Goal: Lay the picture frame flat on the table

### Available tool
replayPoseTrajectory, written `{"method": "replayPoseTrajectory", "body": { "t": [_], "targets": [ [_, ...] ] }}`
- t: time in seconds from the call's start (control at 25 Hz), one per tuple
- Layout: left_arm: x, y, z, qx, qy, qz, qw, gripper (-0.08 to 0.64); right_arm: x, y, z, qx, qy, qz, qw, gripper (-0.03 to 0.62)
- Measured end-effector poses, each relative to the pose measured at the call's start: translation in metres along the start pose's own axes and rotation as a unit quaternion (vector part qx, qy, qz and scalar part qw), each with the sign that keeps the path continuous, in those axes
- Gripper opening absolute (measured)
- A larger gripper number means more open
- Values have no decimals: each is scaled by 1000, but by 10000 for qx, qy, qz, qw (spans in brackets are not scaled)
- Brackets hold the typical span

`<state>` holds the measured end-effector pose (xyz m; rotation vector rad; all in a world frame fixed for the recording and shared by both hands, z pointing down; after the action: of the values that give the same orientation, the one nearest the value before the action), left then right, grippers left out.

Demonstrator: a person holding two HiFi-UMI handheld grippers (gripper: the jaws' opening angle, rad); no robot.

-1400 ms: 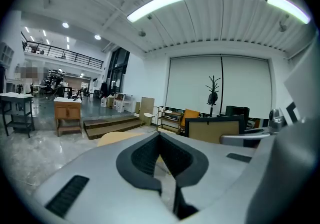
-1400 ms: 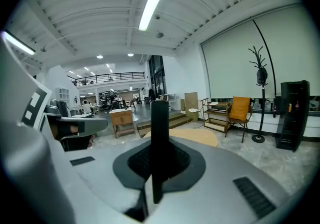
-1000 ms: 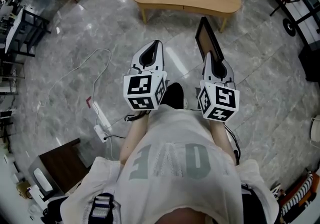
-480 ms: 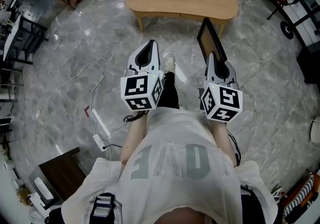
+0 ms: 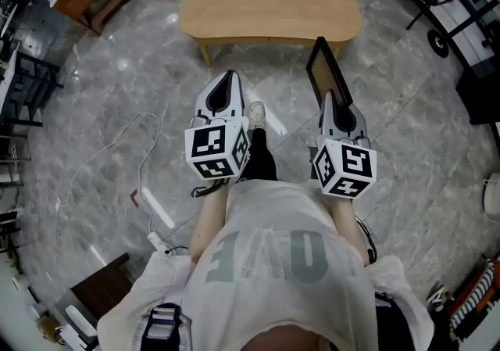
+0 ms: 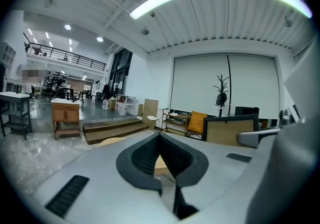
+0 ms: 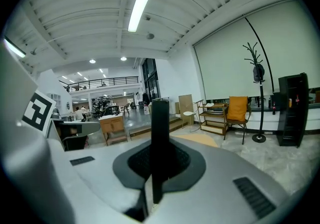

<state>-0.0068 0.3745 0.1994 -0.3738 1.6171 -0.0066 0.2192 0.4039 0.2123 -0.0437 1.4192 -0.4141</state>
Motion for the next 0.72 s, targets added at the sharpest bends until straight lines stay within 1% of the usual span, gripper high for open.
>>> {"method": "replayPoseTrajectory", "body": {
  "t": [0.28, 0.4, 0.56, 0.72],
  "targets": [
    [18, -65, -33, -141, -52, -89, 9998, 8, 20, -69, -7, -93, -90, -9, 9999, 17],
    [30, -102, -52, -220, -110, -127, 9996, 8, 33, -106, -9, -160, -63, -49, 9998, 17],
    [53, -157, -75, -346, -182, -208, 9990, 8, 58, -164, -10, -215, -84, -107, 9997, 17],
    [84, -215, -101, -463, -240, -104, 9986, 8, 89, -231, -15, -224, -49, -19, 9997, 17]
  ]
}}
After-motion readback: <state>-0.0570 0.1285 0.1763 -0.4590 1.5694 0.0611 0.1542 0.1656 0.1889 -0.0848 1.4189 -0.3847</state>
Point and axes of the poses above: the fingertips, and each gripper's own axes: y backward along the fingers, z to its right, x out of its top, the point moved 6 cm from there along y, backward along the fingers, and after that the axes turned 1 degree about x, right-handed, at the moved point
